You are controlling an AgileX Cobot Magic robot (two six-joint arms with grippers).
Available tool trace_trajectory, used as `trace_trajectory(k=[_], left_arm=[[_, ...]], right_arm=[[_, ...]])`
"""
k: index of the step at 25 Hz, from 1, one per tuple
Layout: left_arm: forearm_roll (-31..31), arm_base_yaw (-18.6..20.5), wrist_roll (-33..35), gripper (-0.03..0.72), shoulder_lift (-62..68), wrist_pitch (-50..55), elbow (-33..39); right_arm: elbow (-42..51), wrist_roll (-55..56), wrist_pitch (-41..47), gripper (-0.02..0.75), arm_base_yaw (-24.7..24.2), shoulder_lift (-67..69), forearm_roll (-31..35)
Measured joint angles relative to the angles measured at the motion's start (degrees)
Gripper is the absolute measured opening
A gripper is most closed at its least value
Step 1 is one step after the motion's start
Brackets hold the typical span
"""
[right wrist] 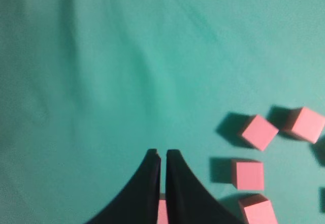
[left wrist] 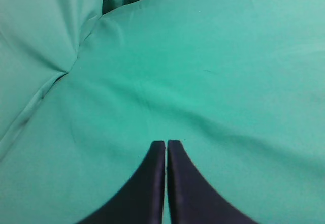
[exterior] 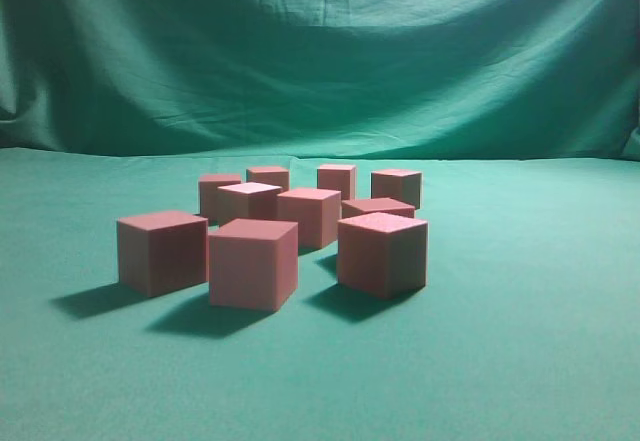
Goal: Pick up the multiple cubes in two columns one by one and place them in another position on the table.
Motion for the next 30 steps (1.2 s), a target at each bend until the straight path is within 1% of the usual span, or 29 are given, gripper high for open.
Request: trace_trajectory(k=[1, 4, 11, 14, 17, 20, 22, 24, 26, 30], left_arm=[[0.00, 0.00, 0.00, 0.000, 0.00, 0.00, 0.00], [0.00, 0.00, 0.00, 0.000, 0.00, 0.00, 0.00], [0.00, 0.00, 0.00, 0.000, 0.00, 0.00, 0.00], [0.00, 0.00, 0.00, 0.000, 0.00, 0.00, 0.00], [0.00, 0.00, 0.00, 0.000, 0.00, 0.00, 0.00], [0.00, 0.00, 0.00, 0.000, 0.00, 0.00, 0.00], [0.00, 0.00, 0.00, 0.000, 0.00, 0.00, 0.00], [0.00, 0.00, 0.00, 0.000, 0.00, 0.00, 0.00], [0.00, 0.00, 0.00, 0.000, 0.00, 0.00, 0.00], [0.00, 0.00, 0.00, 0.000, 0.00, 0.00, 0.00]], right_arm=[[-0.97, -0.14, 0.22, 0.000, 0.00, -1.43, 0.28], [-2.40, -0.95, 0.86, 0.000, 0.00, -6.79, 0.64], [-2.62, -4.19, 2.08, 0.000, 0.00, -21.12, 1.22], [-0.41, -4.62, 2.11, 0.000, 0.00, -27.74, 1.34], [5.70, -5.83, 2.11, 0.000, 0.00, -35.52, 1.34], [14.22, -6.55, 2.21, 0.000, 0.00, -43.60, 1.65], [20.15, -6.67, 1.44, 0.000, 0.00, -49.27, 3.04], [26.67, -7.08, -0.45, 0.000, 0.00, -54.35, 4.90], [31.24, -8.08, -1.96, 0.000, 0.00, -59.36, 6.10], [40.87, -8.95, -5.87, 0.000, 0.00, -70.15, 6.73]])
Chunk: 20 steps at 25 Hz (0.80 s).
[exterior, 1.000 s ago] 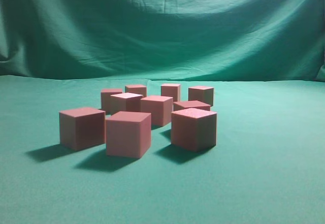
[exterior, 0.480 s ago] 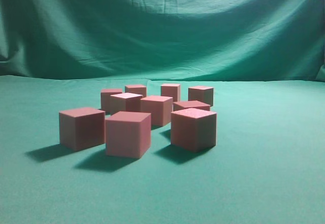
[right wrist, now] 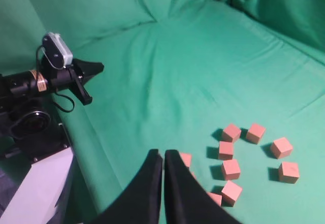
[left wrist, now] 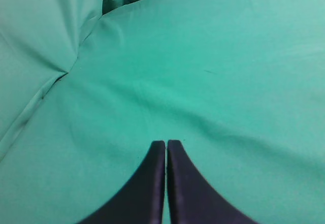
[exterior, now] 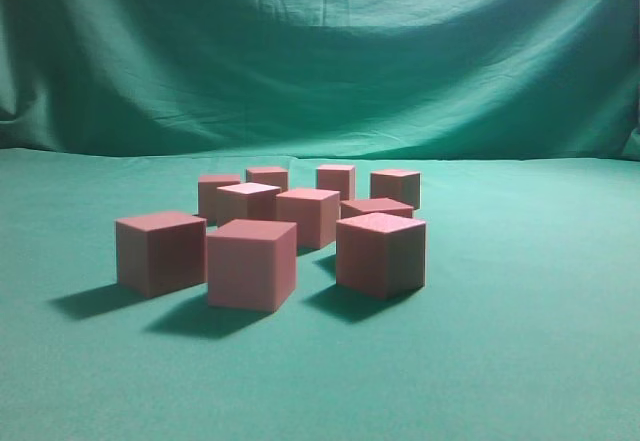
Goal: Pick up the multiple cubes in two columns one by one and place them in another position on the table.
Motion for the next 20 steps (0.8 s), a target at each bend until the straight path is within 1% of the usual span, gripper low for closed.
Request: trace_trajectory(k=[8, 14, 20], left_arm=[[0.00, 0.00, 0.00, 0.000, 0.00, 0.00, 0.00], [0.00, 0.00, 0.00, 0.000, 0.00, 0.00, 0.00], [0.00, 0.00, 0.00, 0.000, 0.00, 0.00, 0.00]], right_arm=[[13.56, -1.54, -6.33, 0.000, 0.00, -16.55, 0.98], [22.58, -1.96, -7.14, 0.000, 0.00, -28.15, 2.35], [28.87, -0.69, -7.42, 0.000, 0.00, -34.20, 2.35]])
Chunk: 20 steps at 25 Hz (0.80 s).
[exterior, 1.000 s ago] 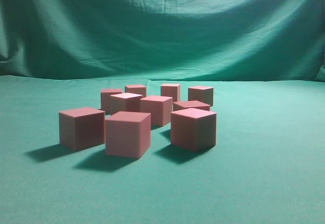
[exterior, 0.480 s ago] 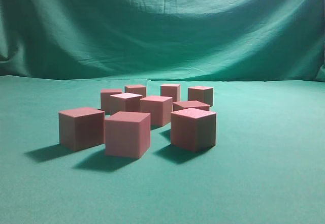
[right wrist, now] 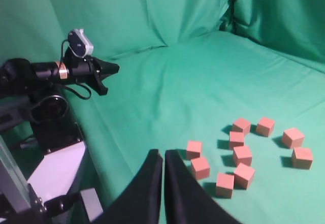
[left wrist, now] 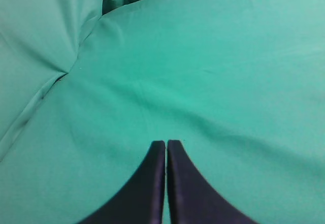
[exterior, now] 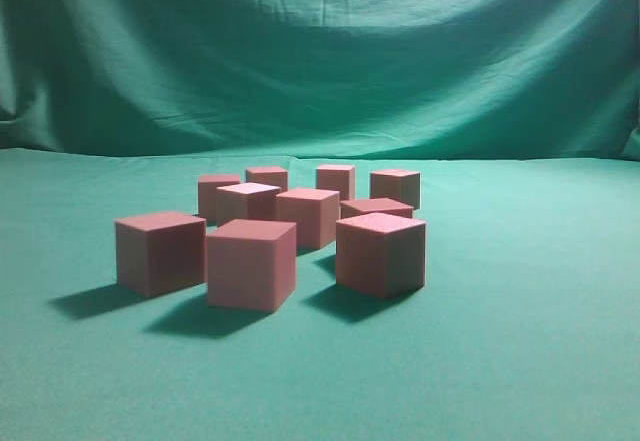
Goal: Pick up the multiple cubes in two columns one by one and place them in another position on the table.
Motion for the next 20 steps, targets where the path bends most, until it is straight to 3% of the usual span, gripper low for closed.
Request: trace_trajectory(k=[7, 12, 20], left_arm=[[0.00, 0.00, 0.00, 0.000, 0.00, 0.00, 0.00], [0.00, 0.00, 0.00, 0.000, 0.00, 0.00, 0.00], [0.00, 0.00, 0.00, 0.000, 0.00, 0.00, 0.00]], right_arm=[[7.41, 0.00, -4.27, 0.000, 0.00, -0.13, 0.00], [13.55, 0.00, -17.01, 0.000, -1.88, -0.13, -1.61], [23.98, -0.78, -32.47, 0.000, -21.22, -0.13, -2.31]])
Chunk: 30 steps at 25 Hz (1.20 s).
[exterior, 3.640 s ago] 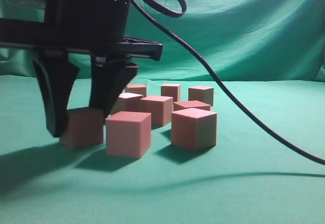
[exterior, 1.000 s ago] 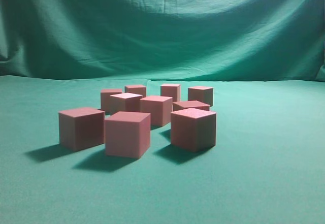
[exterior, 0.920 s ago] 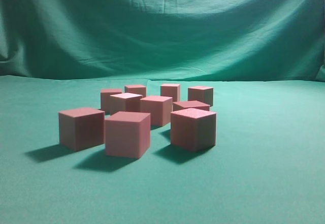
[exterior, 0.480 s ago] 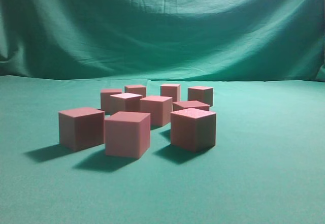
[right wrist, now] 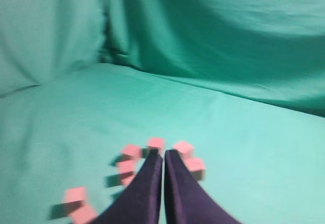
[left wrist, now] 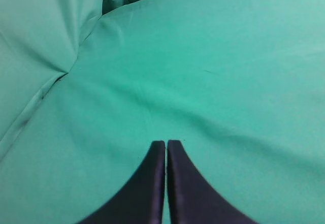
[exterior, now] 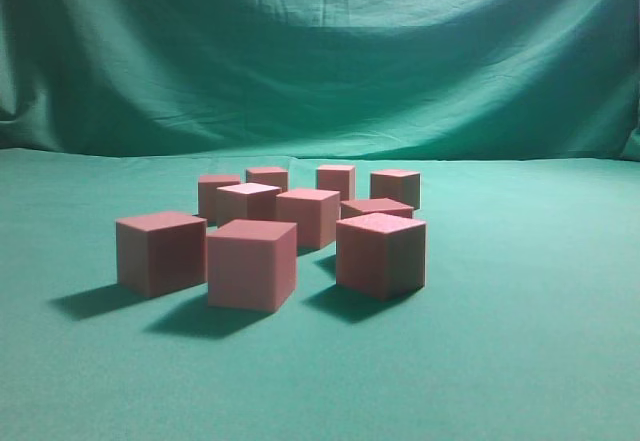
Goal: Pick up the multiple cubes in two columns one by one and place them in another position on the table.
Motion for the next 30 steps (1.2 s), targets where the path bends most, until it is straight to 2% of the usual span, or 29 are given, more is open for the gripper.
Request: trace_trajectory(k=[7, 11, 16, 22, 30], left_arm=[[0.00, 0.00, 0.00, 0.000, 0.00, 0.00, 0.00], [0.00, 0.00, 0.00, 0.000, 0.00, 0.00, 0.00], [0.00, 0.00, 0.00, 0.000, 0.00, 0.00, 0.00], [0.00, 0.00, 0.00, 0.000, 0.00, 0.00, 0.00], [0.00, 0.00, 0.00, 0.000, 0.00, 0.00, 0.00]], right_arm=[[7.66, -0.14, -3.67, 0.000, -16.89, 0.00, 0.10], [10.74, -0.14, -3.70, 0.000, -23.70, -1.16, 0.10], [15.29, -0.14, -3.80, 0.000, -29.78, -8.26, 0.10], [22.13, -0.14, -3.93, 0.000, -34.59, -10.93, 0.10], [24.68, -0.14, -3.35, 0.000, -34.82, -10.93, 0.10]])
